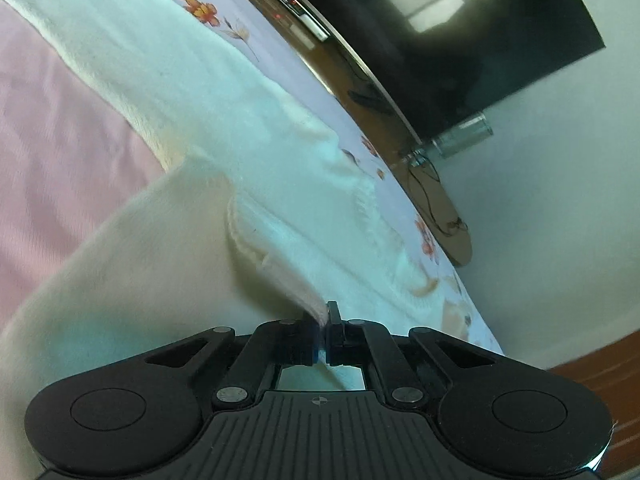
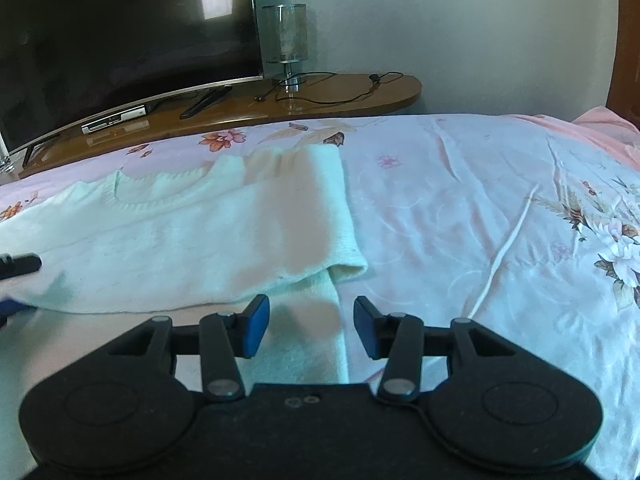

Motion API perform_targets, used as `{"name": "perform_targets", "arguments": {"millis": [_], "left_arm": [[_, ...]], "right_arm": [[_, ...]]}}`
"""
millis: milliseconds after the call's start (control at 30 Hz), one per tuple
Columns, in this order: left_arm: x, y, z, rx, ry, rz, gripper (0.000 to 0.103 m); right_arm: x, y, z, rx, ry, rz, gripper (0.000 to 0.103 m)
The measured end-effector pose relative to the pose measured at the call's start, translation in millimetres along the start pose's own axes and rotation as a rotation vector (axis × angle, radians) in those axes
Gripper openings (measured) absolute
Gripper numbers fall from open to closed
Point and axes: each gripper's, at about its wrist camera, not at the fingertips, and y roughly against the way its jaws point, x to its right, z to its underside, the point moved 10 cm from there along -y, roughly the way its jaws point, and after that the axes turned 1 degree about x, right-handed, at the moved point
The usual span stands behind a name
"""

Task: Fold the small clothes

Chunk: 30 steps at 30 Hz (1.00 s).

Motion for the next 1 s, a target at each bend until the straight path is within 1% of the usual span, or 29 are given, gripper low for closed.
{"name": "perform_targets", "arguments": {"millis": [67, 200, 267, 333, 433, 467, 500, 600, 633, 700, 767, 800, 867, 933, 1000], "left_arm": [[8.1, 0.6, -10.9, 0.024, -0.036, 0.014, 0.003], [37.3, 8.0, -45.2, 0.107, -0.139, 0.062, 0.003], [44.9, 12.6, -63.3, 0.149, -0.165, 0.069, 0.003], [47.0, 15.4, -73.9, 0.165, -0.193, 0.067, 0.003], [38.6, 14.0, -74.5, 0.153, -0.216, 0.044, 0.003], [34.0, 12.4, -74.0, 0.149, -0.213, 0.033, 0.003], [28.7, 10.5, -73.1, 0.143, -0.210, 0.021, 0.003], [18.9, 1.0, -68.9, 0.120, -0.227, -0.010, 0.003], [16.5, -2.2, -67.4, 0.109, -0.236, -0.021, 0.003], [8.3, -8.0, -60.6, 0.085, -0.252, -0.045, 0.003], [-0.3, -12.4, -52.3, 0.061, -0.267, -0.069, 0.003], [-4.4, -14.3, -49.8, 0.050, -0.272, -0.080, 0.003], [-7.3, -11.0, -47.2, 0.034, -0.272, -0.078, 0.003], [-7.3, -0.4, -49.0, 0.024, -0.284, -0.090, 0.003], [-9.8, 14.4, -52.2, 0.016, -0.292, -0.096, 0.003]], "right_arm": [[2.3, -2.5, 0.0, -0.003, 0.003, 0.010, 0.045], [6.6, -5.1, -0.1, -0.003, 0.014, 0.027, 0.046], [7.9, -7.5, -0.6, -0.008, 0.009, 0.029, 0.046], [5.8, -11.2, -1.9, -0.011, 0.013, 0.025, 0.045], [-2.8, -19.3, -8.9, 0.002, 0.034, 0.017, 0.040], [-5.1, -22.8, -11.6, 0.007, 0.041, 0.019, 0.036], [-6.9, -27.9, -14.2, 0.006, 0.049, 0.025, 0.029], [-5.8, -34.4, -25.5, 0.033, 0.033, 0.036, 0.017], [-1.6, -34.7, -28.7, 0.046, 0.016, 0.048, 0.015], [14.8, -37.1, -28.1, 0.032, -0.101, 0.037, 0.014], [24.8, -41.0, -19.2, 0.007, -0.158, 0.028, 0.013], [24.5, -40.2, -17.6, 0.013, -0.144, 0.032, 0.012], [21.4, -38.4, -18.1, 0.009, -0.120, 0.048, 0.013], [22.1, -35.4, -17.5, -0.013, -0.131, 0.038, 0.014], [21.6, -23.7, -12.9, -0.020, -0.115, 0.029, 0.016]]}}
